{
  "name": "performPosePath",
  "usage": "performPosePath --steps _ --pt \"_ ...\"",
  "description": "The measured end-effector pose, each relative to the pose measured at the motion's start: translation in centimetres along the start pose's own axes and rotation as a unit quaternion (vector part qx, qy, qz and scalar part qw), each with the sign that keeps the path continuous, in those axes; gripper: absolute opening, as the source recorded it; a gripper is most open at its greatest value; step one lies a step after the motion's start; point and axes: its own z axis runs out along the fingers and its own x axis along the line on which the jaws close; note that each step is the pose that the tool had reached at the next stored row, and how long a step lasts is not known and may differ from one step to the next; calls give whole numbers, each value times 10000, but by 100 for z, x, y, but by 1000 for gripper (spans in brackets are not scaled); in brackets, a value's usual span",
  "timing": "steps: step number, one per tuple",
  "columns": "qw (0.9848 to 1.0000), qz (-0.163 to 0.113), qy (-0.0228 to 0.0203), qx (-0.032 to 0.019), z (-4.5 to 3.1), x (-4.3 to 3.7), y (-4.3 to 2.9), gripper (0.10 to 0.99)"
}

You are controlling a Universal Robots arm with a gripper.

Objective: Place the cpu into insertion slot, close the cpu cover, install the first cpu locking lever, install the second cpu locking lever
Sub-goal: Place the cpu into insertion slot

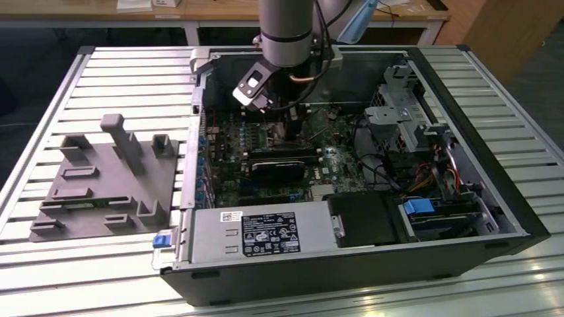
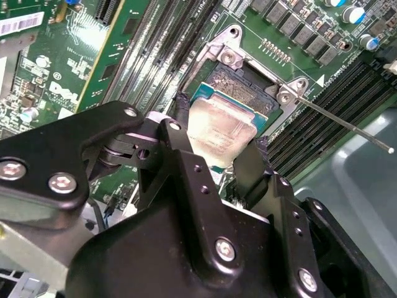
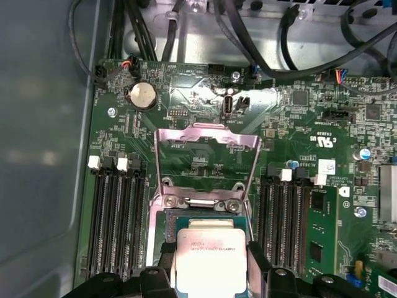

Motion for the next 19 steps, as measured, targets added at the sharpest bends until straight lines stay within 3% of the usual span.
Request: performPosePath --steps 19 --pt "10000 95 -6 -1 135 51 -46 537"
